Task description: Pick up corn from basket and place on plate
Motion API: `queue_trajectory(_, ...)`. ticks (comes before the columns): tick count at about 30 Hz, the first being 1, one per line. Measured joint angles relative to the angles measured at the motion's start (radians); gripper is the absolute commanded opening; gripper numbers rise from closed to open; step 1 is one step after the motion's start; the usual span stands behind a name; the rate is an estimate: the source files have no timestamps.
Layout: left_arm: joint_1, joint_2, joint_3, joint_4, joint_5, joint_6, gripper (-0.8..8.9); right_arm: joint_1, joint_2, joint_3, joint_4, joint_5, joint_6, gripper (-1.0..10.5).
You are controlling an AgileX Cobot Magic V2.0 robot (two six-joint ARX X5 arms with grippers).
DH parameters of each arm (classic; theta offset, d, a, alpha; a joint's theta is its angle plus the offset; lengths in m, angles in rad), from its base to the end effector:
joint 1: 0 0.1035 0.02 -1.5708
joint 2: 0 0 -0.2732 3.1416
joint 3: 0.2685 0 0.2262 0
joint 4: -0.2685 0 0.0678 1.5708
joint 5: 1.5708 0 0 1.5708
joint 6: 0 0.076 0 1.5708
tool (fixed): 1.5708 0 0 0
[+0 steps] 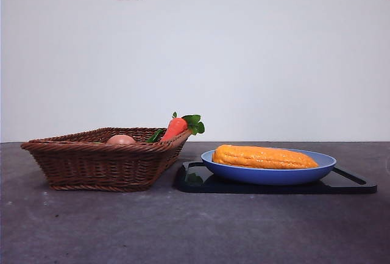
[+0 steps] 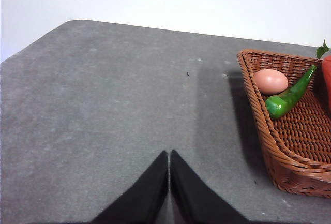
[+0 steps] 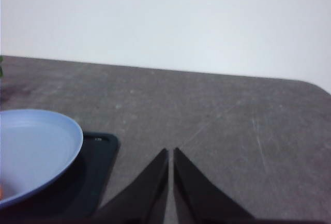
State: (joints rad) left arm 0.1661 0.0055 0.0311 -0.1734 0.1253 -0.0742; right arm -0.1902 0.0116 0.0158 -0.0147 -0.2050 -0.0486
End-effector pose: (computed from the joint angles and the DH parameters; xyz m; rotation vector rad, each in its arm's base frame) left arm 0.1051 0.0080 0.1495 -0.0955 0.1447 0.0461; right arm 0.1079 -0.0050 0.1661 -0.0465 0.0099 0.0150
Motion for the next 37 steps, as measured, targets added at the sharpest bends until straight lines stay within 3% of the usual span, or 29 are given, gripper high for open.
queue_trajectory(10,0.000,0.000,0.000,0.000,0.000,0.000,0.06,0.000,-0.006,0.000,-0.138,0.000,-0.004,0.0)
queue_trajectory(37,0.000,0.000,0.000,0.000,0.000,0.000,0.06,0.000,-0.006,0.000,-0.141,0.000,0.000,0.0)
